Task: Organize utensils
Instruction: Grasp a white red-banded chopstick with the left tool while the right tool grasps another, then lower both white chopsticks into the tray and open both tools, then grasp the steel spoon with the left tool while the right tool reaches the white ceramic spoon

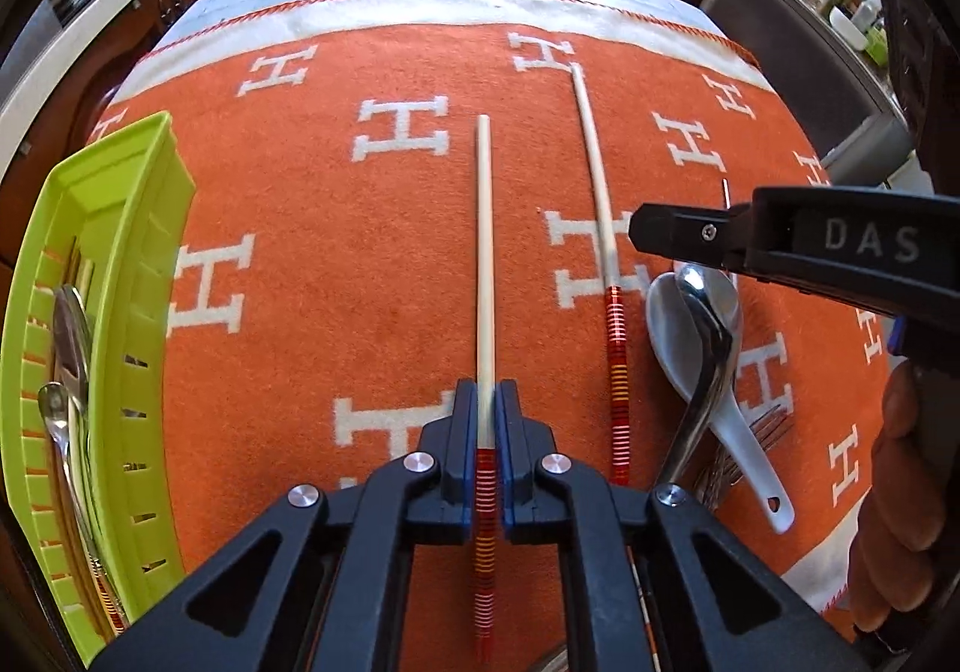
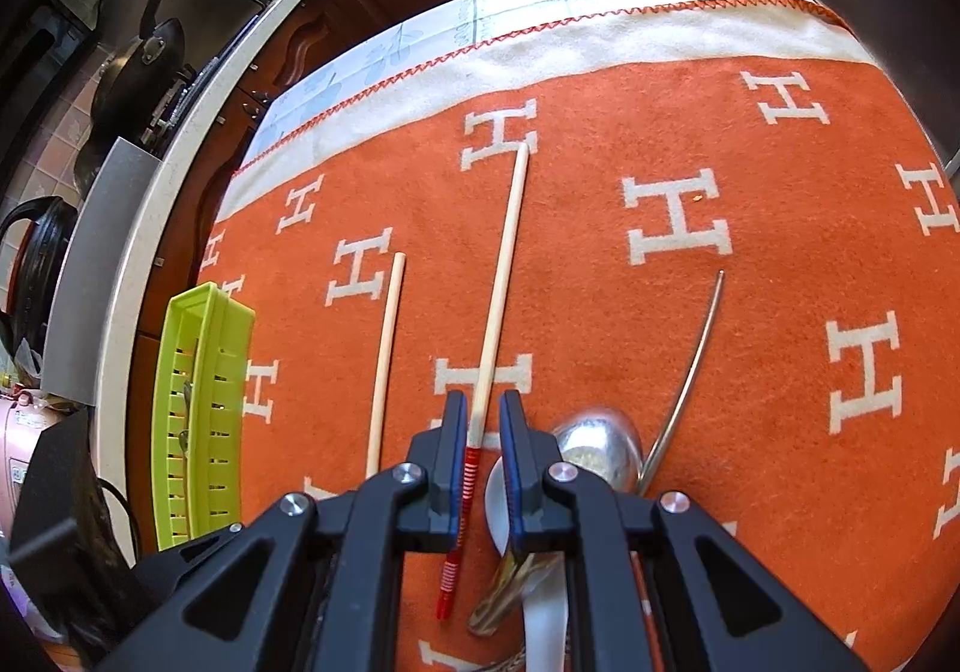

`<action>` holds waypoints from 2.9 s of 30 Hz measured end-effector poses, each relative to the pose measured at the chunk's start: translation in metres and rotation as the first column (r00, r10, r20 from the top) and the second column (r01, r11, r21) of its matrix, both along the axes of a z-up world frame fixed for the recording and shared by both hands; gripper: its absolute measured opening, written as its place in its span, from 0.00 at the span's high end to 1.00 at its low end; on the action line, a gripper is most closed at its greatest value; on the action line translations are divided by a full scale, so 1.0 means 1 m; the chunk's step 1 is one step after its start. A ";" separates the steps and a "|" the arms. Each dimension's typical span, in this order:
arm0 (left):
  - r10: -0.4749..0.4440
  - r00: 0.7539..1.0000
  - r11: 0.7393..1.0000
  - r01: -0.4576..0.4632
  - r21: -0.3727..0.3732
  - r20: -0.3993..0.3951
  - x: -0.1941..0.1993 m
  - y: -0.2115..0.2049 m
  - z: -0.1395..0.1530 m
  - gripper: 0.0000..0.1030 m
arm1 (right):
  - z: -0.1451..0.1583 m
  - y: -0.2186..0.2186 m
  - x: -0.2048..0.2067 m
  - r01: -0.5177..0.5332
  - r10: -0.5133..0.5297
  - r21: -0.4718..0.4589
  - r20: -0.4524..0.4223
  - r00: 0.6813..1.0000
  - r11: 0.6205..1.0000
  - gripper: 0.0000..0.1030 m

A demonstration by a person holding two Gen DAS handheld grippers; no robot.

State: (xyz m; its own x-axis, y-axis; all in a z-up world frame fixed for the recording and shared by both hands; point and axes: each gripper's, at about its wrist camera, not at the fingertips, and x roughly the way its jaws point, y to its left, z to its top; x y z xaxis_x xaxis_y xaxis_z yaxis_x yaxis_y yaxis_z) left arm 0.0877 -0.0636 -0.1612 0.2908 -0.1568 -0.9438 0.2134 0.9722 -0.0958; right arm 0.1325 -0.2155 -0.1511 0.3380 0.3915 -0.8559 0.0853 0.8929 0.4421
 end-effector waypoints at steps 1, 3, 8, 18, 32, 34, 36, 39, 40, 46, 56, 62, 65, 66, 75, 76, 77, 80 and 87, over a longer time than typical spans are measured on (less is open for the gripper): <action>0.003 1.000 1.000 -0.003 0.001 0.001 -0.001 0.002 0.001 0.96 | -0.001 0.001 0.001 -0.001 0.001 -0.007 -0.006 1.000 1.000 0.89; 0.015 1.000 1.000 -0.015 0.001 0.005 -0.001 0.010 0.003 0.96 | -0.004 0.004 0.003 -0.006 0.005 -0.026 -0.014 1.000 1.000 0.89; 0.048 0.998 0.999 -0.047 -0.007 0.046 -0.005 0.034 0.024 0.96 | -0.009 0.016 0.006 -0.029 0.027 -0.102 -0.023 0.999 0.994 0.89; 0.149 0.975 0.989 -0.151 0.000 0.167 -0.017 0.108 0.087 0.96 | -0.007 0.036 0.006 -0.051 0.053 -0.235 0.001 0.999 0.971 0.86; 0.194 0.942 0.969 -0.227 0.094 0.276 -0.032 0.177 0.115 0.96 | 0.031 0.062 -0.013 -0.065 0.066 -0.032 0.010 0.998 0.997 0.95; 0.193 0.945 0.970 -0.224 0.094 0.264 -0.032 0.184 0.107 0.96 | 0.046 0.077 -0.018 -0.105 0.105 0.006 0.028 0.994 0.994 0.95; 0.188 0.952 0.973 -0.214 0.087 0.243 -0.032 0.187 0.099 0.96 | 0.056 0.092 -0.023 -0.140 0.139 0.037 0.038 0.990 0.989 0.95; 0.181 0.962 0.974 -0.204 0.099 0.205 -0.033 0.192 0.082 0.96 | 0.067 0.115 -0.026 -0.194 0.191 0.094 0.041 0.981 0.976 0.95; 0.179 0.964 0.974 -0.202 0.105 0.196 -0.033 0.193 0.078 0.96 | 0.069 0.122 -0.027 -0.207 0.204 0.109 0.039 0.978 0.972 0.95; 0.226 0.957 0.966 -0.245 0.086 0.184 -0.036 0.210 0.070 0.88 | 0.070 0.166 -0.033 -0.272 0.274 0.153 0.007 0.962 0.950 0.95; 0.257 0.940 0.959 -0.276 0.057 0.226 -0.036 0.222 0.084 0.82 | 0.056 0.202 -0.031 -0.265 0.281 0.211 -0.050 0.958 0.941 0.94; 0.265 0.934 0.958 -0.283 0.045 0.238 -0.035 0.224 0.090 0.82 | 0.060 0.212 -0.034 -0.296 0.307 0.180 -0.032 0.951 0.938 0.93; 0.266 0.933 0.958 -0.283 0.041 0.241 -0.035 0.223 0.092 0.82 | 0.064 0.210 -0.036 -0.307 0.312 0.149 -0.006 0.950 0.940 0.93; 0.264 0.934 0.959 -0.281 0.041 0.241 -0.036 0.223 0.093 0.82 | 0.065 0.208 -0.037 -0.310 0.313 0.139 0.001 0.950 0.940 0.93; 0.233 0.947 0.972 -0.230 -0.038 0.219 -0.036 0.207 0.105 0.82 | 0.072 0.182 -0.043 -0.300 0.296 0.077 0.058 0.953 0.951 0.93; 0.228 0.949 0.974 -0.222 -0.052 0.216 -0.036 0.205 0.106 0.82 | 0.075 0.177 -0.045 -0.295 0.291 0.062 0.075 0.954 0.953 0.93; 0.222 0.952 0.975 -0.214 -0.063 0.212 -0.036 0.201 0.107 0.82 | 0.077 0.173 -0.046 -0.294 0.290 0.050 0.086 0.953 0.954 0.93; 0.199 0.959 0.979 -0.184 -0.092 0.204 -0.035 0.189 0.110 0.82 | 0.084 0.157 -0.052 -0.281 0.278 0.002 0.129 0.952 0.960 0.93; 0.114 0.978 0.987 -0.091 -0.133 0.173 -0.031 0.145 0.109 0.81 | 0.089 0.109 -0.068 -0.220 0.229 -0.071 0.186 0.955 0.973 0.93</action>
State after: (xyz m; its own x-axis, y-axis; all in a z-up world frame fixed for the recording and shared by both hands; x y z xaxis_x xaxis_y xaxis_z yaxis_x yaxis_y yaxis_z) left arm 0.0567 0.0817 -0.0520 0.4743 -0.2292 -0.8500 0.1378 0.9729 -0.1854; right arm 0.0644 -0.1064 -0.0617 0.4055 0.4350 -0.8040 -0.2018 0.9004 0.3854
